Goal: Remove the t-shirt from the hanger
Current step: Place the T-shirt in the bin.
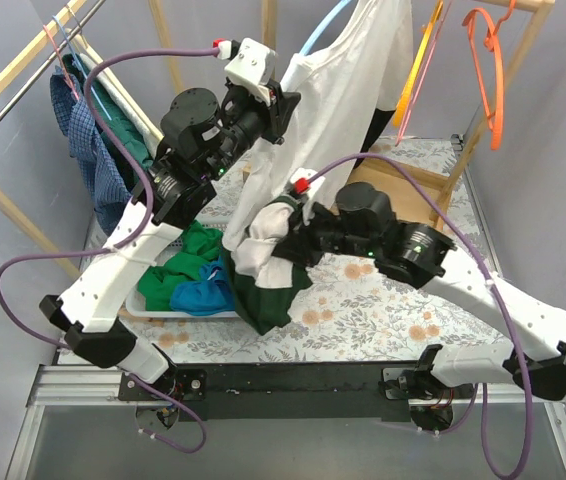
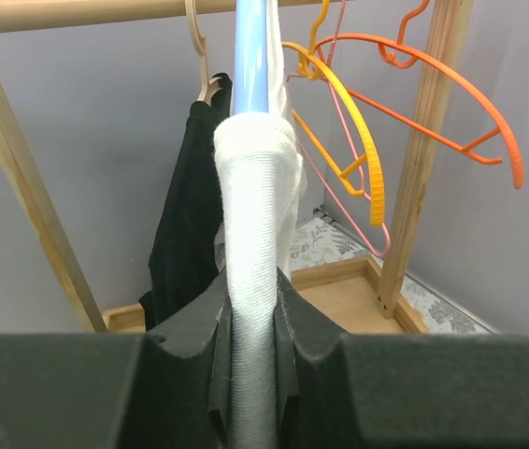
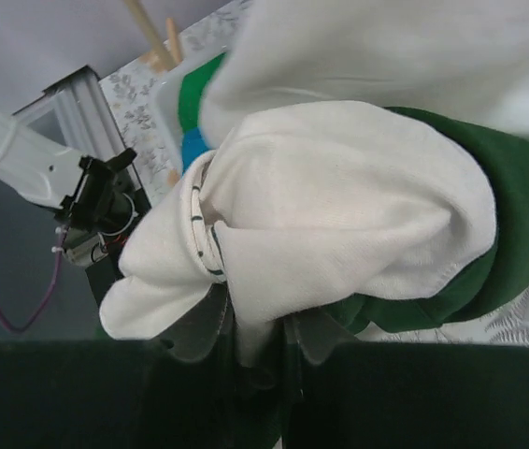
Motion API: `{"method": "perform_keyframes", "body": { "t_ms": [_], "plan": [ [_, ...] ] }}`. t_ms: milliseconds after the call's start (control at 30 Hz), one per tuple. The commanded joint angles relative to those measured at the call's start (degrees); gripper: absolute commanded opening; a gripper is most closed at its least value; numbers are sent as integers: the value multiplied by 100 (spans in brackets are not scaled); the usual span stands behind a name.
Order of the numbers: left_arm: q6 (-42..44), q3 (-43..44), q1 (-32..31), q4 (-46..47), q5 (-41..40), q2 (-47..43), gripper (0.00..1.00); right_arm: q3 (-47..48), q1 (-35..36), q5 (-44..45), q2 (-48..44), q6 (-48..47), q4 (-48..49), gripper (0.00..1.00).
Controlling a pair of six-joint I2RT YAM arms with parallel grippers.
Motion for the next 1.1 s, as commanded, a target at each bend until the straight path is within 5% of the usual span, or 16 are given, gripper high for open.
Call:
{"method": "perform_keyframes", "body": {
  "t_ms": [0,633,1067],
  "plan": [
    [127,716,6,1516,-165,95,0,596,644,71,456,-580,742,1],
    [13,-470,6,1384,-59,-1187,0,1835,1462,1021,1538,-1714,1560,1],
    [-22,-172,6,1147,134,-1223,0,2477,1550,932,2162,-2241,2044,1]
  ]
}}
